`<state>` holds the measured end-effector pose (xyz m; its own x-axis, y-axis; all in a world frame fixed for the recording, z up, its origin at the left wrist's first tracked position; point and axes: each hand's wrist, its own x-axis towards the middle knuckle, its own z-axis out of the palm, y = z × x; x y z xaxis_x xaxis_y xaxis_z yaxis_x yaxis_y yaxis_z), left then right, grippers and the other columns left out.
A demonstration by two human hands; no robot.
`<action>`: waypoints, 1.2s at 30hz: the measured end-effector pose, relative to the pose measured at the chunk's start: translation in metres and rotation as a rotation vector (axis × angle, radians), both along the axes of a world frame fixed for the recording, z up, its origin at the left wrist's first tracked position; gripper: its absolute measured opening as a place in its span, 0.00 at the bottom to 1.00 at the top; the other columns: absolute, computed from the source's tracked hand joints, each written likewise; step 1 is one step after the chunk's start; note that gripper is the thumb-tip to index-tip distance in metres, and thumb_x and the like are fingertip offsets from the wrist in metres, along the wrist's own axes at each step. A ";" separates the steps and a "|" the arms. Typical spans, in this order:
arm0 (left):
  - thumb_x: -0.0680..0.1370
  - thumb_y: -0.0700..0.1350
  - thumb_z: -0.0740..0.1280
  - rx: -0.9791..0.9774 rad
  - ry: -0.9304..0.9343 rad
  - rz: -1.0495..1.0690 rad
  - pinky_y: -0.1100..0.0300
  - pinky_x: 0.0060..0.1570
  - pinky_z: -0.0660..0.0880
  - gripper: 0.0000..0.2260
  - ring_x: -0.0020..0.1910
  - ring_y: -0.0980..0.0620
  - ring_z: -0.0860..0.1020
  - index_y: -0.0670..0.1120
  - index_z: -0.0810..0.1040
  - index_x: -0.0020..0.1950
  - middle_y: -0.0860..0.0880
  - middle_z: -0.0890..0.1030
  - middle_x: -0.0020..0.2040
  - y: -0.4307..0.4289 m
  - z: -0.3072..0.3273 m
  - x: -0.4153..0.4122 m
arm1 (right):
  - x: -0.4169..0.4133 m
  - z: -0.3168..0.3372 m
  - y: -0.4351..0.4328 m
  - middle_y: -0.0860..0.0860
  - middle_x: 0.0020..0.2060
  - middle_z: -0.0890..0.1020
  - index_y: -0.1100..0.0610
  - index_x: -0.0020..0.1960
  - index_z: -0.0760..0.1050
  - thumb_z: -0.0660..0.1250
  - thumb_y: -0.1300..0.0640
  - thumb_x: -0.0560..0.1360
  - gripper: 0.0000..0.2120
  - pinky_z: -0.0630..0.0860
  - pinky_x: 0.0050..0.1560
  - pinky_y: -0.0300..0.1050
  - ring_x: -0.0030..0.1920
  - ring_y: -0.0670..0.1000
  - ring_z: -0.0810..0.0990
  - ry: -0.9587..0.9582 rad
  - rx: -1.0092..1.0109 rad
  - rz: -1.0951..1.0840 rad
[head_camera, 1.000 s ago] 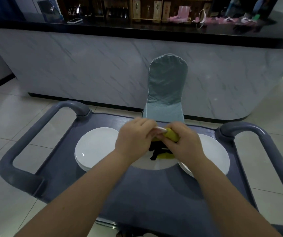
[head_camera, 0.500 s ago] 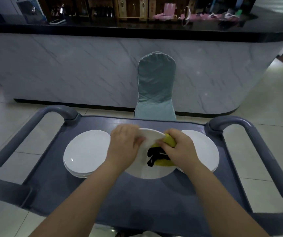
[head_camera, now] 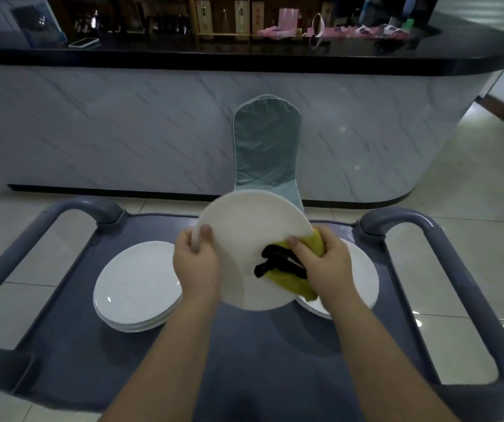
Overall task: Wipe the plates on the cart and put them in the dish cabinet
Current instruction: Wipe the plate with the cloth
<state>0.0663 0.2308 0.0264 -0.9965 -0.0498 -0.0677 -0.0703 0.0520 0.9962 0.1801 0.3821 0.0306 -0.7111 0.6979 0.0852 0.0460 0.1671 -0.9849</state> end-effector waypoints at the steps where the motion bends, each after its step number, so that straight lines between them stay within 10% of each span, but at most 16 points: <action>1: 0.81 0.52 0.63 -0.041 -0.015 -0.041 0.58 0.35 0.68 0.12 0.38 0.49 0.72 0.48 0.70 0.41 0.52 0.74 0.36 0.003 -0.012 0.006 | 0.004 -0.014 0.000 0.46 0.38 0.83 0.48 0.44 0.79 0.74 0.53 0.73 0.04 0.80 0.47 0.54 0.42 0.48 0.81 -0.024 0.017 -0.046; 6: 0.78 0.57 0.60 -0.620 0.711 -0.328 0.51 0.53 0.67 0.16 0.51 0.47 0.72 0.47 0.74 0.58 0.48 0.79 0.51 0.007 -0.025 0.014 | 0.019 -0.025 0.013 0.45 0.34 0.80 0.51 0.41 0.77 0.72 0.53 0.74 0.05 0.75 0.43 0.42 0.39 0.46 0.78 -0.052 0.278 0.027; 11: 0.81 0.49 0.61 -0.735 1.311 -0.472 0.54 0.38 0.67 0.14 0.36 0.47 0.74 0.45 0.78 0.41 0.49 0.78 0.37 0.040 0.034 0.027 | 0.012 0.014 0.023 0.39 0.37 0.74 0.52 0.46 0.79 0.70 0.54 0.73 0.03 0.69 0.40 0.39 0.38 0.43 0.73 -0.015 0.755 0.183; 16: 0.76 0.45 0.70 -0.588 1.214 -0.413 0.53 0.36 0.71 0.06 0.36 0.49 0.76 0.45 0.80 0.40 0.51 0.80 0.36 0.047 0.061 0.017 | 0.010 0.051 0.028 0.46 0.35 0.77 0.53 0.42 0.76 0.73 0.53 0.73 0.07 0.73 0.40 0.47 0.38 0.49 0.76 0.036 0.666 0.170; 24: 0.82 0.50 0.61 -0.054 -0.036 0.072 0.57 0.36 0.68 0.12 0.38 0.50 0.72 0.48 0.73 0.40 0.53 0.75 0.35 0.029 0.000 0.030 | 0.022 -0.004 0.029 0.44 0.36 0.82 0.51 0.44 0.79 0.73 0.57 0.74 0.04 0.78 0.43 0.45 0.40 0.46 0.81 0.002 -0.005 0.004; 30: 0.79 0.54 0.61 -0.677 0.892 -0.395 0.54 0.53 0.68 0.12 0.49 0.50 0.75 0.49 0.79 0.52 0.53 0.80 0.48 0.029 0.002 0.039 | 0.024 -0.012 0.032 0.43 0.35 0.80 0.51 0.42 0.78 0.70 0.53 0.74 0.04 0.71 0.41 0.34 0.40 0.44 0.78 -0.034 0.422 0.153; 36: 0.77 0.52 0.66 -0.717 1.198 -0.445 0.52 0.33 0.69 0.13 0.34 0.49 0.73 0.45 0.76 0.37 0.50 0.77 0.33 0.042 0.057 0.021 | 0.005 0.027 0.024 0.45 0.33 0.76 0.52 0.39 0.75 0.69 0.50 0.72 0.08 0.72 0.38 0.44 0.37 0.47 0.75 0.044 0.577 0.214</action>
